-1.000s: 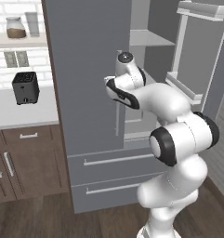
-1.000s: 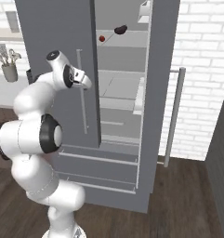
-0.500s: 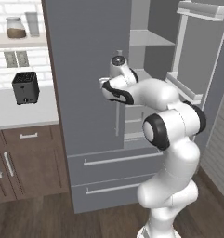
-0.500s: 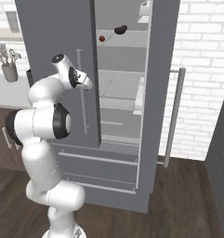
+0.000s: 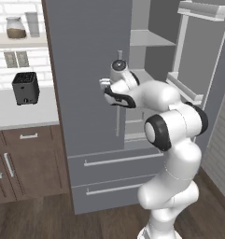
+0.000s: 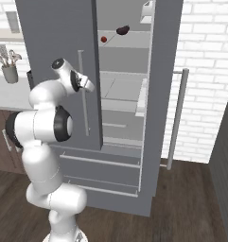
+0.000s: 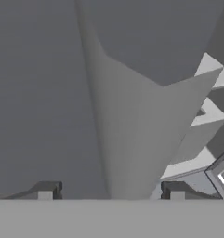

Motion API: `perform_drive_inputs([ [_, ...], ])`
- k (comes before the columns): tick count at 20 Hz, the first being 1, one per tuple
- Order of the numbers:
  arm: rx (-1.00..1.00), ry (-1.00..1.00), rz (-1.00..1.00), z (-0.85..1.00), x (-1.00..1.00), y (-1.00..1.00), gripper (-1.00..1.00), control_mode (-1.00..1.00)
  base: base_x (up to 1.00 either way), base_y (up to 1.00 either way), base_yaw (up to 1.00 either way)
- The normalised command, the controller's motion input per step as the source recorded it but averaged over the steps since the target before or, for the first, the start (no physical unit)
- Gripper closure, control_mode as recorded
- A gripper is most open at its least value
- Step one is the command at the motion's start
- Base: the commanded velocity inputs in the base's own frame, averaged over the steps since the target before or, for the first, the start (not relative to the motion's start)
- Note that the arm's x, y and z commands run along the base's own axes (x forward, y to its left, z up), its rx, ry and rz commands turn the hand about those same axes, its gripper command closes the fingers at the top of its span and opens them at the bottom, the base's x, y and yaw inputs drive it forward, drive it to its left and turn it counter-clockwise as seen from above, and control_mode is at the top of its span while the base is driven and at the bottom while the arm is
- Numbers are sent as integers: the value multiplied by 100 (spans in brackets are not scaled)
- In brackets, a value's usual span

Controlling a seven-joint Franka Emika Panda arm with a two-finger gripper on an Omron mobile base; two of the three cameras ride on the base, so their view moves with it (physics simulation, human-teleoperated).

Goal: Take the strawberry from the fridge and place it on top of the pancake, located on the dining counter.

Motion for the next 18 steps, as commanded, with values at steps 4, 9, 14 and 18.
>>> perform_drive_inputs([
  [4,0,-23,0,-58,56,0,100,-100,0,0,0],
  [9,1,-5,10,-67,78,39,100,-100,0,0,0],
  [14,-1,17,27,-3,-12,100,100,-100,0,0,0],
  [18,-6,7,23,0,-29,100,100,-100,0,0,0],
])
